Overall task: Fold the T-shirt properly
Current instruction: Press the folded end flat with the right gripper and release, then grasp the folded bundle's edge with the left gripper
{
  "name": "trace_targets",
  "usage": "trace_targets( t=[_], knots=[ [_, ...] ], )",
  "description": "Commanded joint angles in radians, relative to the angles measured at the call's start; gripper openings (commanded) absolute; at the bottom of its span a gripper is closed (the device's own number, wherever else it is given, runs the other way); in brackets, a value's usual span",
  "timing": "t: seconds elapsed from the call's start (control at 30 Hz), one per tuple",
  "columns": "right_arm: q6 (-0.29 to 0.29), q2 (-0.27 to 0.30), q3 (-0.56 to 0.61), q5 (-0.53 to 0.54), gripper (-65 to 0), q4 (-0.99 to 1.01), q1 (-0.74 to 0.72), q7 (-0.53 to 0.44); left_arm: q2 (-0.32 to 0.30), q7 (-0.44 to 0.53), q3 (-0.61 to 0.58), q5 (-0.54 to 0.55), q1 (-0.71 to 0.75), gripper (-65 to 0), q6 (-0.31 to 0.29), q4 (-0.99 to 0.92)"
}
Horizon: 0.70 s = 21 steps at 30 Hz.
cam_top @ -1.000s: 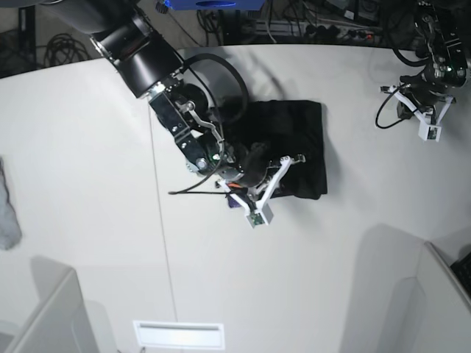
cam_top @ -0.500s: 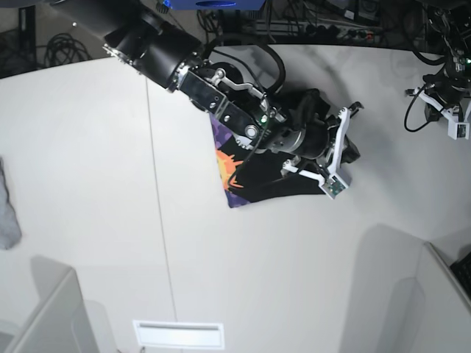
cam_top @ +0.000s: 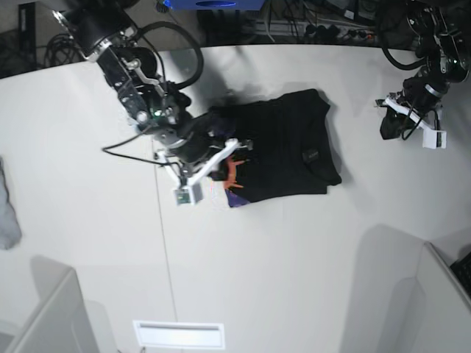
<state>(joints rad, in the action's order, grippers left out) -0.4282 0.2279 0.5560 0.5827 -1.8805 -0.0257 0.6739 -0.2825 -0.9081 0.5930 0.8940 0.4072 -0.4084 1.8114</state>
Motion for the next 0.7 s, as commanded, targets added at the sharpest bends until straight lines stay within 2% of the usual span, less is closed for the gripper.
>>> trace_targets(
  t=[0.0,0.03,0.13,0.2,0.23,0.27,0.47,0.67],
  knots=[
    [0.015,0.003,-0.041,0.009,-65.0,-0.044,0.011,-0.024,-0.005,0.02,0.002,0.053,-0.014,-65.0,-0.007,0.011],
    [0.015,0.014,-0.075,0.013,-65.0,-0.057,0.031,-0.024,0.001,0.02,0.002,0.073,-0.018,-62.9,-0.007,0.009],
    [0.018,0.038,-0.166,0.015,-65.0,-0.072,0.085,-0.024,0.038,0.02,0.0,0.116,-0.034,-31.1,-0.007,0.009],
    [0.056,0.052,-0.216,0.016,-65.0,-0.074,0.117,-0.026,0.064,0.02,0.0,0.127,-0.058,-10.5,-0.007,0.004],
    [0.081,0.054,-0.235,0.016,-65.0,-0.074,0.131,-0.026,0.075,0.02,0.0,0.13,-0.069,-3.6,-0.007,-0.005],
    [0.104,0.054,-0.262,0.016,-65.0,-0.074,0.145,-0.026,0.082,0.02,-0.002,0.132,-0.08,0.0,-0.007,-0.015],
    [0.16,0.054,-0.319,0.016,-65.0,-0.07,0.172,-0.026,0.095,0.02,-0.163,0.127,-0.175,0.0,-0.005,-0.109],
    [0.167,0.055,-0.327,0.016,-65.0,-0.07,0.178,-0.024,0.096,0.025,-0.255,0.126,-0.241,0.0,-0.001,-0.263]
  ],
)
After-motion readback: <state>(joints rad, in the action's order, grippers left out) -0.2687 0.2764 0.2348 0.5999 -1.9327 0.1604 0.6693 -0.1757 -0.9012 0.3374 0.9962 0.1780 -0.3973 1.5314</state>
